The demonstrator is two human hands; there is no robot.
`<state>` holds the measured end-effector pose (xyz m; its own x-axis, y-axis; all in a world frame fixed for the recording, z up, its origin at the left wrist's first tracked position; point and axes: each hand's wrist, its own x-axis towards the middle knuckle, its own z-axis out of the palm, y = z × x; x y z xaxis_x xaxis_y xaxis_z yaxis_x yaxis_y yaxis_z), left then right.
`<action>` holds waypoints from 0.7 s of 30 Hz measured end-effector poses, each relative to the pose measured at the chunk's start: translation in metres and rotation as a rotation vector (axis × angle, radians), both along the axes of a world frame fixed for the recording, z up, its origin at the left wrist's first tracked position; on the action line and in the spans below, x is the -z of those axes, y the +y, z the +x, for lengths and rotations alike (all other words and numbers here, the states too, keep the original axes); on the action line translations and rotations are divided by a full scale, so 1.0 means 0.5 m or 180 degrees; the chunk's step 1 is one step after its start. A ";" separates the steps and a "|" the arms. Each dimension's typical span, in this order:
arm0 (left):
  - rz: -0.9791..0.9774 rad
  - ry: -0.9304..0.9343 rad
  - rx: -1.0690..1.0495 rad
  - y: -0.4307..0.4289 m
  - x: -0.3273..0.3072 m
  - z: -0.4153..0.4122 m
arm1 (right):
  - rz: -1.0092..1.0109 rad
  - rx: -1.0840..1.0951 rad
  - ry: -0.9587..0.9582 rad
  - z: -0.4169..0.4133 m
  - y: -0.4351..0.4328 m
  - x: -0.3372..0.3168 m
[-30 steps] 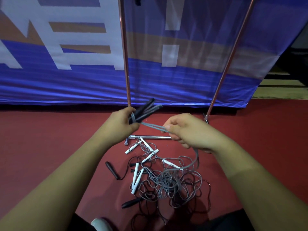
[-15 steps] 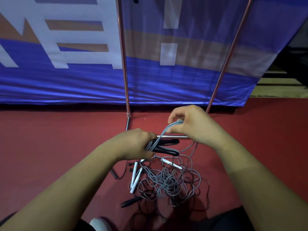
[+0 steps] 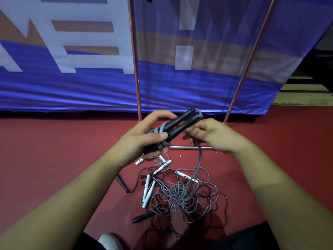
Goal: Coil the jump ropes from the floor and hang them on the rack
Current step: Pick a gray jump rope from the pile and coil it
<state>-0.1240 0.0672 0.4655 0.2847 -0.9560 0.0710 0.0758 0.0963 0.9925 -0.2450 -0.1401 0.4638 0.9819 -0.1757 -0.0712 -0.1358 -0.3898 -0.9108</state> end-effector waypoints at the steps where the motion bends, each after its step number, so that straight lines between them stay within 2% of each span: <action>1: -0.0066 0.0099 -0.0095 -0.002 -0.001 0.002 | 0.0120 -0.0038 0.0002 0.001 0.003 0.000; 7: -0.0274 0.0490 -0.1137 -0.010 -0.015 0.021 | 0.0823 -0.0182 0.0054 0.000 0.028 -0.001; 10: -0.0324 0.0590 -0.1528 -0.010 -0.021 0.039 | 0.0476 -0.0108 -0.0015 -0.001 0.042 -0.007; 14: -0.0287 0.0651 -0.1730 -0.010 -0.018 0.050 | -0.0409 0.0031 -0.0120 -0.004 0.056 -0.009; 18: -0.0226 0.0511 -0.1936 -0.006 -0.018 0.062 | -0.0482 0.0252 0.0004 -0.012 0.053 0.001; 21: -0.0129 0.0407 -0.1853 -0.005 -0.016 0.063 | -0.0356 0.0249 -0.0045 -0.015 0.048 -0.002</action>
<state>-0.0925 0.0646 0.4735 0.7697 -0.6375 0.0348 0.1179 0.1955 0.9736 -0.2525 -0.1160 0.4649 0.9656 -0.2577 -0.0332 -0.1572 -0.4777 -0.8643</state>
